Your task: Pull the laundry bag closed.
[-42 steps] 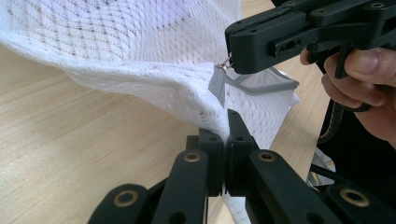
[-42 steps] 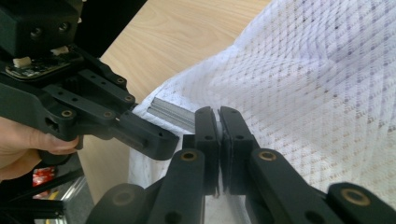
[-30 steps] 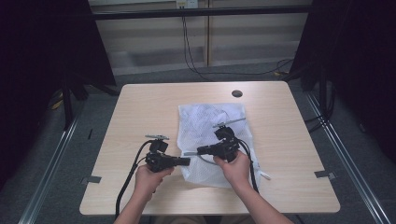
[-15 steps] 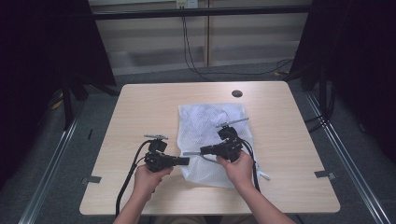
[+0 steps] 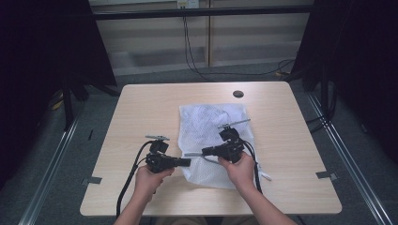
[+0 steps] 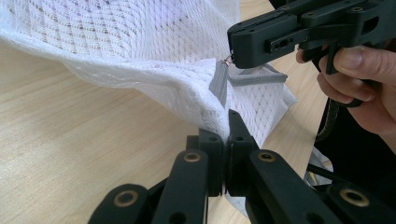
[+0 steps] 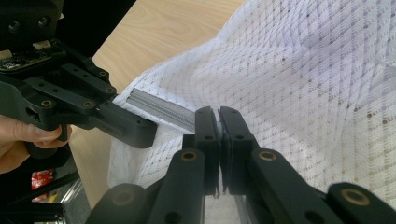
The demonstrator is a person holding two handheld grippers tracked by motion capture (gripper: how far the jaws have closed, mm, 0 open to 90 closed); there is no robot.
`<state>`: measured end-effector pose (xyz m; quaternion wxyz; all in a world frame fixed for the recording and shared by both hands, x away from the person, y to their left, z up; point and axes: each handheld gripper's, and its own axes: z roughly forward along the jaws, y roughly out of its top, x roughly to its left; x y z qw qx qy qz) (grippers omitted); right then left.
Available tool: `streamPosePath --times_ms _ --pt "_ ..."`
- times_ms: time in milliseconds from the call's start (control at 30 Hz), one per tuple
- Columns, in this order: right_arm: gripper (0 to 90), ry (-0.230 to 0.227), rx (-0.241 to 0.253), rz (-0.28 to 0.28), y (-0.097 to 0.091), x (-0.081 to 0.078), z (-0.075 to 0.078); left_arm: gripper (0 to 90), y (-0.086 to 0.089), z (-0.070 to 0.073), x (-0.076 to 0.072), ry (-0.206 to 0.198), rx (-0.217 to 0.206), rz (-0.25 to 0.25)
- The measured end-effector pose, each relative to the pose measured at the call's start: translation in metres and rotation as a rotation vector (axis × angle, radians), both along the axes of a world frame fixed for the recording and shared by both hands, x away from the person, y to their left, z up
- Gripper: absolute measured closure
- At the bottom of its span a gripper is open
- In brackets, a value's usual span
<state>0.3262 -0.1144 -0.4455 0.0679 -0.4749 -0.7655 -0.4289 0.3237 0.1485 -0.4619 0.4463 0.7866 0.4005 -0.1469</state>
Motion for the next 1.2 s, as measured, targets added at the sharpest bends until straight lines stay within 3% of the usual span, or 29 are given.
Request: streamPosePath --times_ms 133,567,667,733,833,1200 --pt "86.9 -0.004 -0.018 -0.005 0.000 0.000 0.001 88.7 0.000 0.001 0.000 0.001 0.002 0.001" --pt "86.9 0.003 -0.007 -0.009 -0.002 0.000 0.000 88.7 0.000 0.001 -0.001 0.008 -0.005 0.005" --pt "86.8 -0.002 -0.027 -0.017 -0.005 0.000 -0.001 88.7 0.003 0.003 0.000 0.001 -0.004 0.013" --pt "86.8 0.010 0.002 -0.026 -0.009 0.001 -0.003 88.8 0.003 0.003 0.000 0.000 -0.001 0.014" --pt "86.8 -0.002 -0.017 -0.023 -0.010 0.000 -0.002 88.8 0.001 0.002 0.000 0.004 -0.008 0.013" --pt "86.8 -0.001 -0.013 -0.025 -0.013 0.000 -0.002 88.8 0.003 0.002 0.000 0.008 -0.011 0.007"
